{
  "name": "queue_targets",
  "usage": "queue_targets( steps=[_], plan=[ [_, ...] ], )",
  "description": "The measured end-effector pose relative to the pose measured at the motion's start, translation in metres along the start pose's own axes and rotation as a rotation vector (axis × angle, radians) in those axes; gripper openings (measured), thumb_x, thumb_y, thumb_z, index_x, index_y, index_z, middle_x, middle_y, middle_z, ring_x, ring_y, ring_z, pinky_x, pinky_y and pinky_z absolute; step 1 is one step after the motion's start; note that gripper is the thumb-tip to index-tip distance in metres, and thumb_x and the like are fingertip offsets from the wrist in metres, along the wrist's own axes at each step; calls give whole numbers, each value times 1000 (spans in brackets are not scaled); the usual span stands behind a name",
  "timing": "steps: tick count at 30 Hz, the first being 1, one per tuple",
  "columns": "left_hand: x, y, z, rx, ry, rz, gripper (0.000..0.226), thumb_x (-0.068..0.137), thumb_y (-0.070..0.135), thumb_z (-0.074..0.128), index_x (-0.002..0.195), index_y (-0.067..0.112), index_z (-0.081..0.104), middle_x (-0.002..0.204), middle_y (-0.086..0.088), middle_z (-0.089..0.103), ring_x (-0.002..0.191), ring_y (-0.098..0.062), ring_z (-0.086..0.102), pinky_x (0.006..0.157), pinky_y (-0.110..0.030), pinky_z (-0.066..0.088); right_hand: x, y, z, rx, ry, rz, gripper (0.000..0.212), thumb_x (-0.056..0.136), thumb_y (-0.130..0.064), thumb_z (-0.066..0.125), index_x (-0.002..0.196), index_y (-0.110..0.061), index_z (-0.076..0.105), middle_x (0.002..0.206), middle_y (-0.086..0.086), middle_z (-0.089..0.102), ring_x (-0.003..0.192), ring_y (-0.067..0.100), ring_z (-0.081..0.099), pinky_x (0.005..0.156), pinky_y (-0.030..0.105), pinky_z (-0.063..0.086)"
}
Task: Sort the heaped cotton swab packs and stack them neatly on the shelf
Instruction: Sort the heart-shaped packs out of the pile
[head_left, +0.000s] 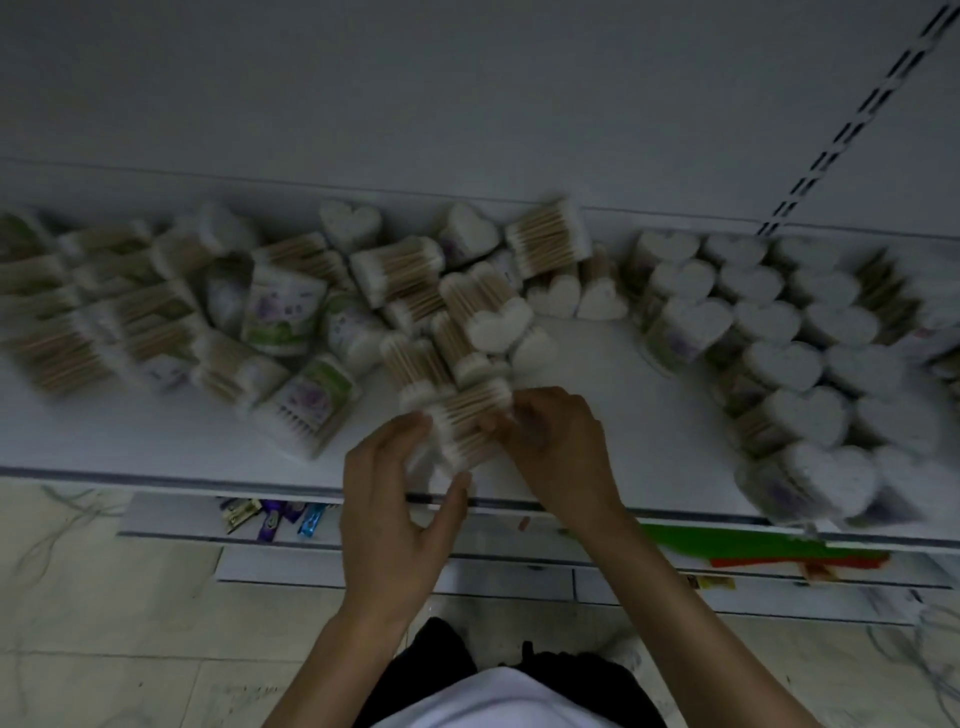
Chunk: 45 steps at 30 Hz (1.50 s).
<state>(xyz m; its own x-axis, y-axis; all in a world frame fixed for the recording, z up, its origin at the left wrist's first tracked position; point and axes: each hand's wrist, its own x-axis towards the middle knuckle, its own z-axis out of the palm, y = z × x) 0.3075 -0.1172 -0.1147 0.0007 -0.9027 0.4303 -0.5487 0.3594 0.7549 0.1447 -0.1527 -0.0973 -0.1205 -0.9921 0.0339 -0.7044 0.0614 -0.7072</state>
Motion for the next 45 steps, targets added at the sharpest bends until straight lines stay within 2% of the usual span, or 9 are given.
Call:
queue_targets(
  steps=[6, 9, 13, 18, 22, 25, 31, 36, 45],
  plan=[
    [6, 10, 6, -64, -116, 65, 50, 85, 39, 63, 131, 26, 48, 137, 8, 45, 130, 0, 38, 104, -11, 30, -11, -5, -27, 420, 35, 80, 5, 90, -19, 63, 93, -21, 66, 87, -13, 68, 80, -5, 63, 71, 10, 47],
    [15, 28, 8, -149, -128, 98, 71, 83, 50, 64, 144, 38, 30, 147, 21, 32, 135, -1, 31, 105, -14, 31, -15, -11, -47, 674, 17, 277, 15, 93, -21, 57, 85, -19, 69, 74, -6, 71, 72, 8, 67, 64, 20, 49],
    [33, 52, 15, -415, -321, 34, 82, 77, 42, 68, 146, 26, 26, 147, 26, 34, 133, 0, 39, 103, -19, 39, -25, -13, -65, 942, -103, 479, 37, 97, -22, 46, 75, -13, 75, 65, 13, 67, 59, 20, 61, 67, 36, 44],
    [49, 64, 37, -436, -354, 14, 66, 73, 45, 67, 129, 41, 33, 123, 44, 44, 112, 11, 50, 89, -8, 42, -30, -8, -82, 785, -21, 473, 36, 99, -17, 45, 77, -9, 71, 67, 10, 69, 62, 22, 61, 67, 32, 51],
    [50, 64, 62, -381, -341, 48, 60, 73, 48, 68, 124, 27, 47, 115, 14, 52, 104, 1, 53, 85, -16, 46, -39, -6, -89, 305, 443, 128, 16, 97, -21, 49, 92, -25, 65, 83, -17, 67, 77, -5, 59, 67, 6, 42],
    [49, 70, 87, -411, -291, -42, 51, 71, 50, 70, 112, 29, 48, 110, 2, 55, 100, -8, 56, 83, -19, 47, -48, 0, -92, -94, 664, -133, 23, 94, -28, 51, 107, -15, 65, 101, 3, 64, 96, 13, 55, 83, 24, 42],
    [43, 90, 136, -381, -395, -160, 57, 74, 56, 45, 109, 12, 54, 107, -5, 57, 97, -20, 56, 84, -39, 49, -43, 23, -87, -607, 528, -129, 36, 89, -35, 50, 108, -11, 69, 108, 8, 68, 100, 28, 58, 85, 33, 35],
    [40, 79, 146, -290, -394, 86, 54, 85, 39, 50, 127, 4, 51, 120, -4, 54, 109, -17, 51, 98, -9, 33, -47, 37, -89, -622, 490, -69, 42, 88, -28, 44, 116, -6, 66, 119, 10, 65, 113, 28, 59, 95, 39, 46],
    [37, 70, 150, -323, -441, 98, 54, 92, 18, 59, 141, 7, 39, 138, -4, 48, 123, -12, 48, 102, -13, 37, -37, 37, -84, -652, 491, -23, 51, 85, -29, 39, 123, -4, 62, 125, 14, 62, 120, 33, 56, 97, 49, 45]
  ],
)
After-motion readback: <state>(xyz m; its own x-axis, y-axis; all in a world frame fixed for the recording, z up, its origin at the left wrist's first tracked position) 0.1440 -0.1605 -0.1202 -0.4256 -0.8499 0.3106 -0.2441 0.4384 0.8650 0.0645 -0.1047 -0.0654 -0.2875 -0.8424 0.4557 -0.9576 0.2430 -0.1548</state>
